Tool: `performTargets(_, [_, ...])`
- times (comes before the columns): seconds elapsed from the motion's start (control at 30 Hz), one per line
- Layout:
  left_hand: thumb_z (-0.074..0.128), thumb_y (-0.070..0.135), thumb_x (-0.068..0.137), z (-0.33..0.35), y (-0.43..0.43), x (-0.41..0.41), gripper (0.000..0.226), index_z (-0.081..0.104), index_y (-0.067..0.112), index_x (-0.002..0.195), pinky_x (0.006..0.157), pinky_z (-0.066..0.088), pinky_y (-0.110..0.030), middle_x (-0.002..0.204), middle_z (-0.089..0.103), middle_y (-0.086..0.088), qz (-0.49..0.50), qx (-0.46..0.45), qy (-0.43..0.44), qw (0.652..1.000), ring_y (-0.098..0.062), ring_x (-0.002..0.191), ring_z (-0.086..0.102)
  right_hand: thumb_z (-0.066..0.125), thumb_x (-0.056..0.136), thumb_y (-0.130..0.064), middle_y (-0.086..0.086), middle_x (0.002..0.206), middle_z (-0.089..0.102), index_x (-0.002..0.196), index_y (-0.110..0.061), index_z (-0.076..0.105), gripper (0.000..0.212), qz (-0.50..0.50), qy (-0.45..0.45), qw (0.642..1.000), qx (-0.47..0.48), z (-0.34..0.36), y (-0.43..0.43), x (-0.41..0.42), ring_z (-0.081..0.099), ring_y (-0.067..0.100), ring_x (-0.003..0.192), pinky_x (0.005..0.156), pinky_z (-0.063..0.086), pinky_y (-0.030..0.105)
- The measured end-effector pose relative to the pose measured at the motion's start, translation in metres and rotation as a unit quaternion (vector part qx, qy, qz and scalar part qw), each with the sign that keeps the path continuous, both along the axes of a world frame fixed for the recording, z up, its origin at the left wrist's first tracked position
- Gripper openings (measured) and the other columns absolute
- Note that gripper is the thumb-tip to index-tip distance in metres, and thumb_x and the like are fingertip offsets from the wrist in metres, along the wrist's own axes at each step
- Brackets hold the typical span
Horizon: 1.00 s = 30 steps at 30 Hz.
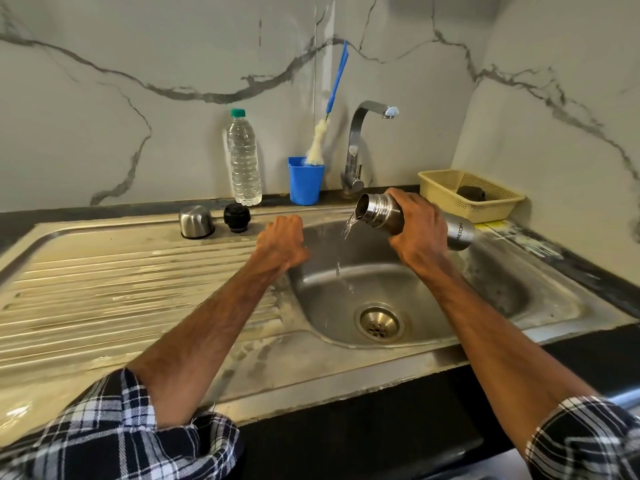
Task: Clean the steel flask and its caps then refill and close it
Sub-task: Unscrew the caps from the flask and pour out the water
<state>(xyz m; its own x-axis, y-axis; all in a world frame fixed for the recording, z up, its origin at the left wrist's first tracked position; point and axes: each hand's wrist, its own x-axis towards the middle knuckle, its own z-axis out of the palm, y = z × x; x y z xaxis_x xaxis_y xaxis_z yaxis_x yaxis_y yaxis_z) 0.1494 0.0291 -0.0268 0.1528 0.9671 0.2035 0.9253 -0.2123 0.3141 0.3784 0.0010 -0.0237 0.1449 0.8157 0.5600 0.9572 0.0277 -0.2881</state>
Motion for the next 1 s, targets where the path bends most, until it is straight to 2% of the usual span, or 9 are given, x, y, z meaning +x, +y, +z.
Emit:
performTargets(0.2, [0.071, 0.010, 0.085, 0.002, -0.002, 0.000, 0.027, 0.061, 0.005, 0.110, 0.074, 0.045, -0.033, 0.107, 0.060, -0.009, 0.004, 0.001, -0.009, 1.000, -0.023, 0.094, 0.056, 0.085, 0.066, -0.003, 0.010, 0.133, 0.060, 0.144, -0.020, 0.049, 0.087, 0.013, 0.006, 1.000, 0.016, 0.000, -0.001, 0.001, 0.055, 0.030, 0.124, 0.111, 0.040, 0.054])
performTargets(0.53, [0.071, 0.012, 0.088, 0.004, -0.004, 0.002, 0.026, 0.060, 0.005, 0.111, 0.073, 0.043, -0.032, 0.099, 0.054, -0.005, 0.019, -0.002, -0.009, 1.000, -0.022, 0.092, 0.054, 0.081, 0.067, 0.004, 0.012, 0.136, 0.057, 0.145, -0.018, 0.049, 0.087, 0.035, 0.005, 0.998, 0.043, 0.005, -0.007, -0.003, 0.049, 0.032, 0.128, 0.115, 0.035, 0.055])
performTargets(0.87, [0.071, 0.016, 0.088, 0.010, -0.004, -0.001, 0.028, 0.062, 0.008, 0.112, 0.075, 0.045, -0.035, 0.105, 0.060, -0.007, 0.024, -0.010, -0.007, 1.000, -0.023, 0.094, 0.056, 0.082, 0.068, 0.002, 0.012, 0.137, 0.056, 0.145, -0.018, 0.049, 0.086, 0.043, -0.008, 0.998, 0.054, 0.003, -0.002, -0.001, 0.048, 0.032, 0.129, 0.116, 0.033, 0.055])
performTargets(1.0, [0.072, 0.017, 0.087, 0.010, -0.004, -0.002, 0.032, 0.061, 0.008, 0.116, 0.086, 0.051, -0.040, 0.110, 0.060, -0.009, 0.026, -0.022, -0.010, 0.999, -0.025, 0.101, 0.058, 0.083, 0.066, 0.000, 0.012, 0.134, 0.057, 0.144, -0.018, 0.049, 0.087, 0.046, -0.023, 0.997, 0.063, 0.001, 0.002, 0.001, 0.049, 0.031, 0.127, 0.118, 0.030, 0.055])
